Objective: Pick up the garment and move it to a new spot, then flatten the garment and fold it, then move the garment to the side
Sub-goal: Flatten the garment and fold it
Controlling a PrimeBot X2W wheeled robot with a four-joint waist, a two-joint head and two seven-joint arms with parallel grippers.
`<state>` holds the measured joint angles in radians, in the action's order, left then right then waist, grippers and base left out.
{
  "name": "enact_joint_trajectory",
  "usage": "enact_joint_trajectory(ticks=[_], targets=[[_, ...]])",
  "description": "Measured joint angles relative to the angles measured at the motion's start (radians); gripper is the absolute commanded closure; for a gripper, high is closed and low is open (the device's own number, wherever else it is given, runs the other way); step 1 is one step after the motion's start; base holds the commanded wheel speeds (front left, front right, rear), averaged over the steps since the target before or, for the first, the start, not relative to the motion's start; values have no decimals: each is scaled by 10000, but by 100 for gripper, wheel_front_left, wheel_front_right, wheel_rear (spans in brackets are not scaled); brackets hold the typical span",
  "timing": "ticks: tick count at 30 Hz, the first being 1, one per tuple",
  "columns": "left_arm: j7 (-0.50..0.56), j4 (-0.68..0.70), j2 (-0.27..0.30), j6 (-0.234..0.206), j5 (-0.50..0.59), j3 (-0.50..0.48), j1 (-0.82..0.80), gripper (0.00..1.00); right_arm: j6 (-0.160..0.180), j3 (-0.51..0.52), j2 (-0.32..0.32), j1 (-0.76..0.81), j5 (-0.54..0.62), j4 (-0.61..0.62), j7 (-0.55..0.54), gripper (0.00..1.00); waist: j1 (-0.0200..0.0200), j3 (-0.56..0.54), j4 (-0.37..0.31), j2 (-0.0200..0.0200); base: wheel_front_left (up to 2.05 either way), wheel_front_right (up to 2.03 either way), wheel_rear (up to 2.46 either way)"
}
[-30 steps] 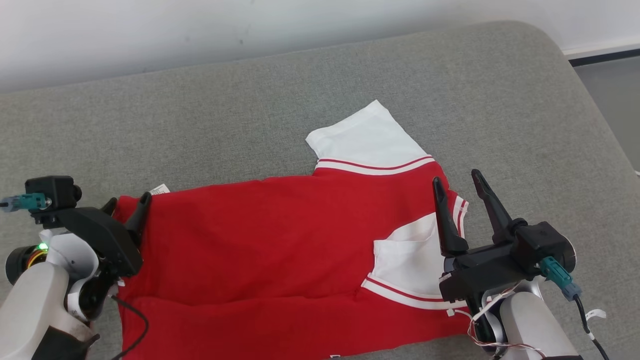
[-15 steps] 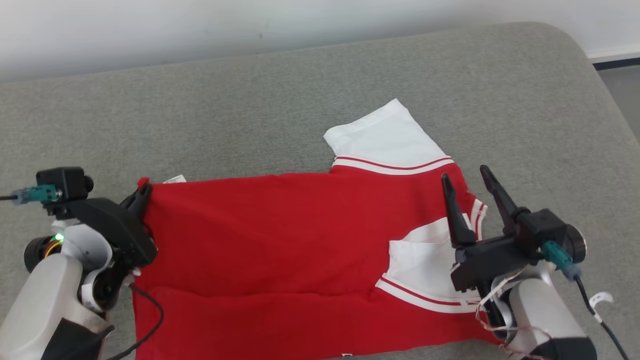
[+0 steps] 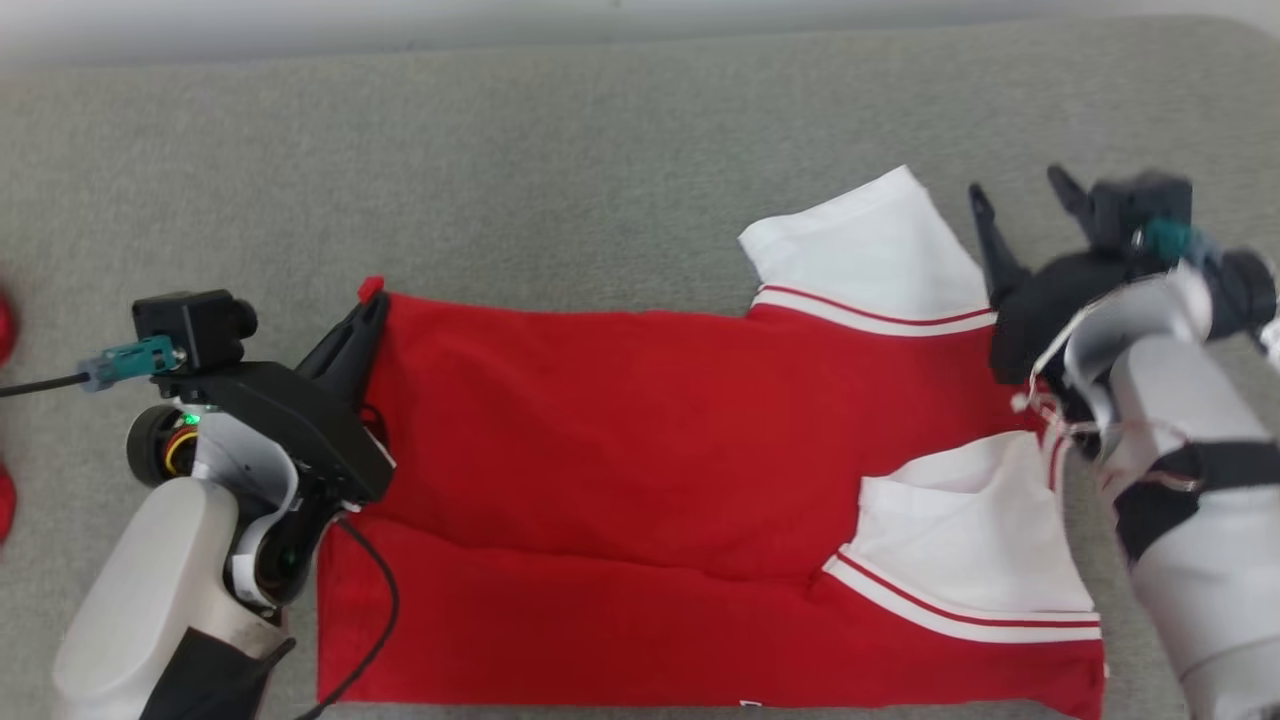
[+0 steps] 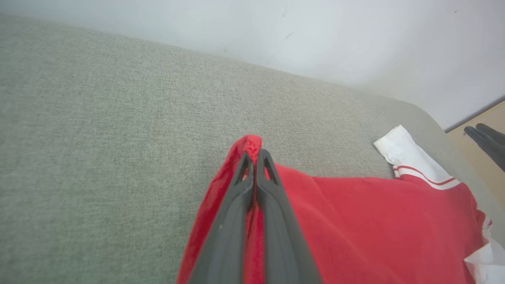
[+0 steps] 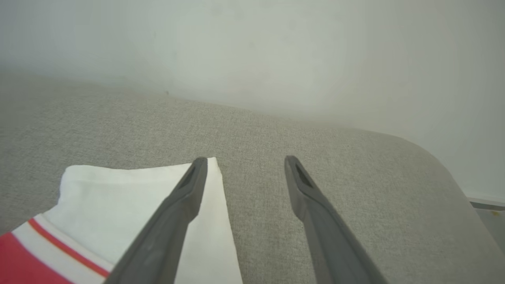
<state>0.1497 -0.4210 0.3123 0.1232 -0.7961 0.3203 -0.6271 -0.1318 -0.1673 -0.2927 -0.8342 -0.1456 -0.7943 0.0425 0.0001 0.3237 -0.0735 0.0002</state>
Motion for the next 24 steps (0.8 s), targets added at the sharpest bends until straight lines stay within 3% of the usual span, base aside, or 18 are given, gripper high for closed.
enact_joint_trajectory(ticks=[6,17,19,20,21,24], targets=[[-324,384,-98,4,134,232,-87,100,0,-654,-259,-1206,-169,-1124,-704,0,0,543,393,0,0,0,0],[-560,700,-169,12,157,514,-164,100,0,-1183,-345,-2367,-788,-2711,-1055,1,-1,1221,974,-1,0,0,0],[-562,731,-165,13,151,545,-194,100,0,-1246,-337,-2551,-888,-2909,-1116,71,-1,1294,1015,0,0,0,0],[-571,736,-165,13,136,562,-209,100,0,-1275,-343,-2650,-915,-2964,-1083,91,-1,1327,1029,-1,0,0,0],[-573,738,-161,13,127,577,-229,100,0,-1298,-349,-2739,-928,-3047,-1041,100,-1,1356,1038,-1,0,0,0],[-617,732,-153,13,111,596,-292,100,0,-1367,-357,-2916,-1030,-3289,-1003,100,0,1419,1039,-1,0,0,0]])
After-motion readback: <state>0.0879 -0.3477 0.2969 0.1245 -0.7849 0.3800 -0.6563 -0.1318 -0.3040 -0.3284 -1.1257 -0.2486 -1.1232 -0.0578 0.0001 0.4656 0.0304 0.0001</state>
